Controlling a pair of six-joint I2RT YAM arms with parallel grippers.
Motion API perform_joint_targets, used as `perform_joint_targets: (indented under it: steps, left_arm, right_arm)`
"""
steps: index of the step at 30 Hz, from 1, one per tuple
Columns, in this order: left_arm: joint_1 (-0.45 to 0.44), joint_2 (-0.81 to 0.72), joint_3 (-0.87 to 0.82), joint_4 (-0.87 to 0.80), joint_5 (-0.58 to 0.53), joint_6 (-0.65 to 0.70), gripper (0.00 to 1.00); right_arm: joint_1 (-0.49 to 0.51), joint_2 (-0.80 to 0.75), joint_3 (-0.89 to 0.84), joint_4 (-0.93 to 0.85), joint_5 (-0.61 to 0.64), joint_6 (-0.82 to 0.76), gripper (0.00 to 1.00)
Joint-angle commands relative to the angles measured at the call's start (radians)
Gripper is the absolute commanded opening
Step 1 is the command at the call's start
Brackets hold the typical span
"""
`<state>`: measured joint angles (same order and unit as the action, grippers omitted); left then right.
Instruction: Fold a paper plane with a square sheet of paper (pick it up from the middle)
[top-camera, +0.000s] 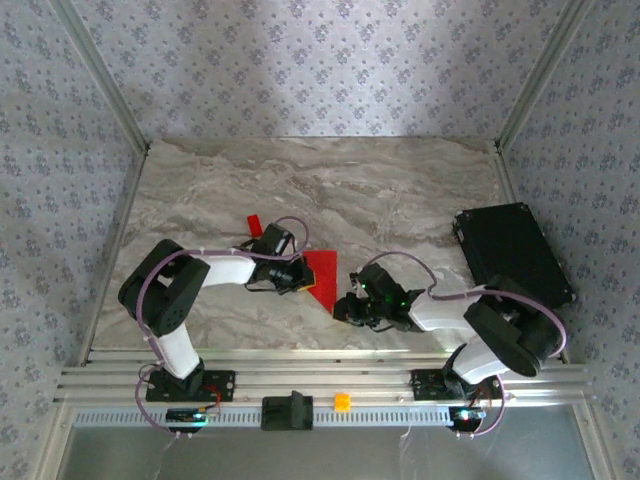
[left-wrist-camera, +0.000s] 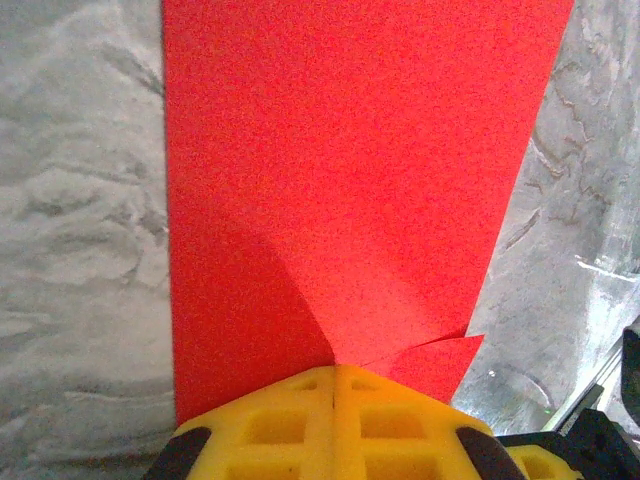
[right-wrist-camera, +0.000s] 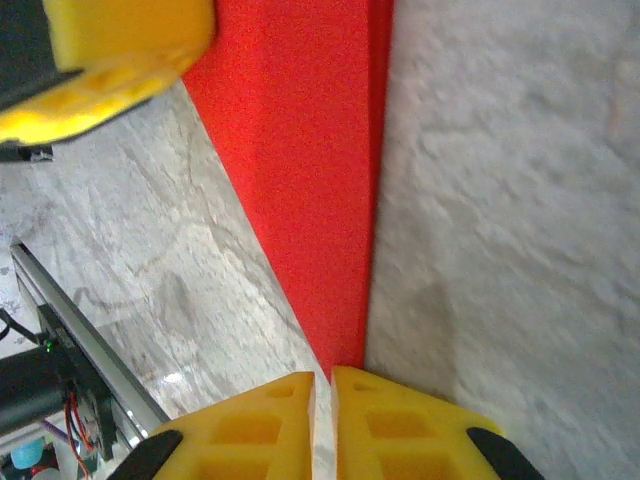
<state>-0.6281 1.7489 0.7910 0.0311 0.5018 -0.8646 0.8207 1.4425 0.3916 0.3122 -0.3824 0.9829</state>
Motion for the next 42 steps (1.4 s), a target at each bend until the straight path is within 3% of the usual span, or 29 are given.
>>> perform_joint_targets:
  steps: [1, 8, 13, 19, 34, 42]
  left_arm:
    - [0.007, 0.055, -0.019, -0.086, -0.091, 0.022, 0.01]
    - [0.007, 0.046, -0.019, -0.088, -0.09, 0.02, 0.01]
    - [0.006, 0.044, -0.015, -0.092, -0.091, 0.021, 0.0]
    - [0.004, 0.038, -0.005, -0.103, -0.092, 0.024, 0.01]
    - [-0.017, -0.131, 0.114, -0.198, -0.074, 0.058, 0.09]
    - [-0.097, -0.064, 0.028, -0.028, -0.026, -0.058, 0.05]
  right_arm:
    - [0.006, -0.053, -0.014, -0.153, 0.002, -0.021, 0.14]
    - [-0.021, -0.113, 0.095, -0.257, 0.075, -0.052, 0.09]
    - [-0.075, -0.009, 0.138, -0.099, 0.0, -0.018, 0.04]
    - [-0.07, 0.125, 0.227, -0.06, -0.047, -0.035, 0.04]
    - [-0.046, 0.191, 0.112, -0.091, 0.026, -0.007, 0.03]
    - [-0.047, 0.208, 0.1, -0.065, 0.031, 0.003, 0.02]
